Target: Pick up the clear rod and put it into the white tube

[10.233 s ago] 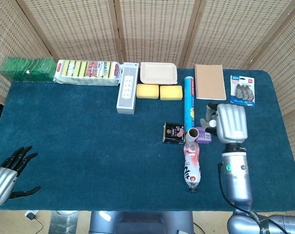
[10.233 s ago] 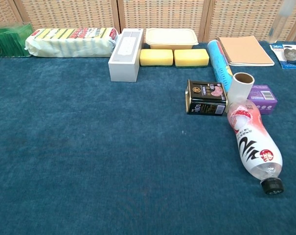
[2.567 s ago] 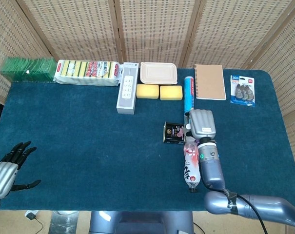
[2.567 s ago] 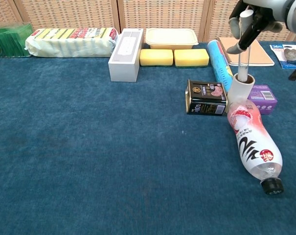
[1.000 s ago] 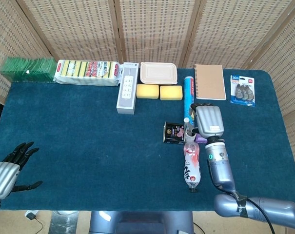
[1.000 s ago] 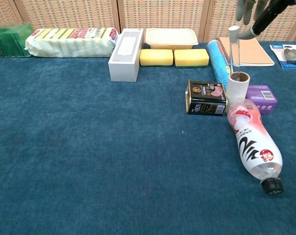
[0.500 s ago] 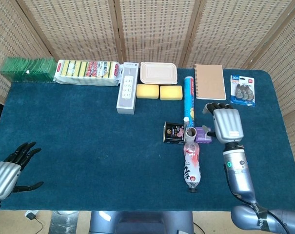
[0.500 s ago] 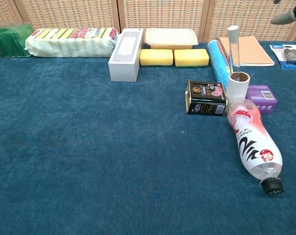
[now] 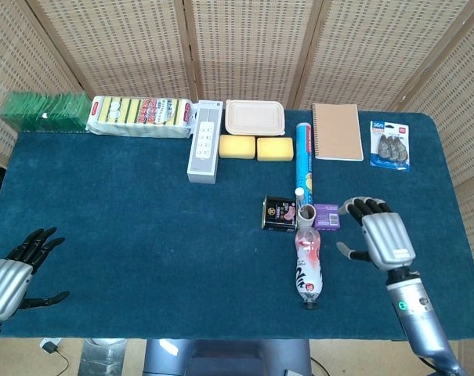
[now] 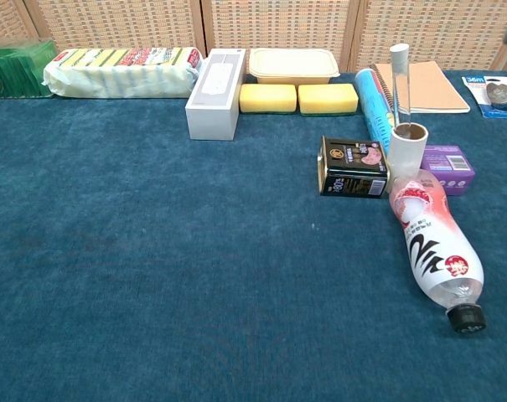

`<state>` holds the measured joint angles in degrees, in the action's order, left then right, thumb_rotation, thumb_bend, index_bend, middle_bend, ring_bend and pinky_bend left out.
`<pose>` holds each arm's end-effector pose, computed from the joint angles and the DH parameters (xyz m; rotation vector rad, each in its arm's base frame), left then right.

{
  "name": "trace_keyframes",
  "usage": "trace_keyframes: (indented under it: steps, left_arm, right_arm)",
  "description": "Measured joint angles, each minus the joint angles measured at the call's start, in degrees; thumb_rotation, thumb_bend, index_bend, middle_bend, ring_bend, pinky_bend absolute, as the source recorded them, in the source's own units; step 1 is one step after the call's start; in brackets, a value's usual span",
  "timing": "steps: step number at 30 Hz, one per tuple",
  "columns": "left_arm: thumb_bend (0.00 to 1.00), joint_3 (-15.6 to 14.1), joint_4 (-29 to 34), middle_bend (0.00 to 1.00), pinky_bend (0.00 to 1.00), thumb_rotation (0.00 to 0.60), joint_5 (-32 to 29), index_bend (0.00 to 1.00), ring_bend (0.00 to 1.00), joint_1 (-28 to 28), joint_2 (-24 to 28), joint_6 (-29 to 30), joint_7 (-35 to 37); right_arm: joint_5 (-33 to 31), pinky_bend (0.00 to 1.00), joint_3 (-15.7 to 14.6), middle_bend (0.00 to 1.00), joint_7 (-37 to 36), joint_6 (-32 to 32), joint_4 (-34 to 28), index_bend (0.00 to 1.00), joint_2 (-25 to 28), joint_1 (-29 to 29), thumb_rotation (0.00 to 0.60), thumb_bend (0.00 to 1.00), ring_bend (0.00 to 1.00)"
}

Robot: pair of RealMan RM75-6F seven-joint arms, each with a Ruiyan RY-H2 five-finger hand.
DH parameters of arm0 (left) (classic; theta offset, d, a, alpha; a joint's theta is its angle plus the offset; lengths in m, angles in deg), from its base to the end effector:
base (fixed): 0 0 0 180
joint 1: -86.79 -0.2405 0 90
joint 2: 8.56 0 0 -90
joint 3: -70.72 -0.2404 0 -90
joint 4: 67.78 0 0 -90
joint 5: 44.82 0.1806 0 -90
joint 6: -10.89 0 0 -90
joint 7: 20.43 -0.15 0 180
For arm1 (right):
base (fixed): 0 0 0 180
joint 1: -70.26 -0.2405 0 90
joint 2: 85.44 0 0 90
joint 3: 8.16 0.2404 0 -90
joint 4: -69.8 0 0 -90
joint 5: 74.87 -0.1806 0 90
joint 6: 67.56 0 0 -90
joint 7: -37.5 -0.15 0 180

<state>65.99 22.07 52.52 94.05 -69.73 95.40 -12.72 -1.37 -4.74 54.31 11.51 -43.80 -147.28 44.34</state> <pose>-0.2750 0.1676 0.1665 -1.6415 -0.9491 -0.9539 -0.1723 -0.2543 0.1567 1.5648 -0.8898 1.0287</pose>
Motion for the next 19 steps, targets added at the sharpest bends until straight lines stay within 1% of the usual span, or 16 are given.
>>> trace_keyframes:
  steps: [3, 5, 8, 11, 14, 19]
  left_arm:
    - [0.11, 0.11, 0.03, 0.06, 0.23, 0.453, -0.24, 0.11, 0.02, -0.17, -0.15, 0.21, -0.27]
    - [0.11, 0.12, 0.02, 0.06, 0.23, 0.450, -0.25, 0.11, 0.02, -0.22, -0.16, 0.31, -0.26]
    - [0.11, 0.16, -0.10, 0.06, 0.23, 0.446, -0.27, 0.11, 0.02, -0.36, -0.22, 0.63, -0.18]
    - [0.11, 0.24, -0.30, 0.06, 0.23, 0.449, -0.37, 0.11, 0.02, -0.46, -0.35, 0.80, -0.13]
    - [0.11, 0.25, -0.32, 0.06, 0.23, 0.451, -0.36, 0.11, 0.02, -0.45, -0.41, 0.78, -0.13]
    - [0.11, 0.10, -0.28, 0.06, 0.23, 0.454, -0.18, 0.11, 0.02, -0.43, -0.61, 0.56, -0.73]
  right_arm:
    - [8.14, 0.22, -3.21, 0.28, -2.90, 2.93, 4.53, 0.33, -0.81, 3.51, 0.525, 0.24, 0.23]
    - [13.25, 0.21, -5.09, 0.27, -4.73, 5.89, 8.77, 0.33, -1.78, 6.00, 0.516, 0.24, 0.22]
    - [18.55, 0.21, -7.31, 0.27, -7.35, 10.89, 14.74, 0.33, -3.54, 9.61, 0.517, 0.24, 0.22]
    - [22.45, 0.21, -9.19, 0.26, -10.78, 15.72, 19.94, 0.33, -5.22, 13.18, 0.518, 0.24, 0.22]
    - [24.74, 0.21, -10.28, 0.26, -14.50, 19.10, 23.32, 0.33, -6.65, 16.08, 0.516, 0.24, 0.22]
    - [26.60, 0.21, -10.99, 0.26, -19.51, 21.21, 25.85, 0.32, -8.49, 18.65, 0.519, 0.24, 0.22]
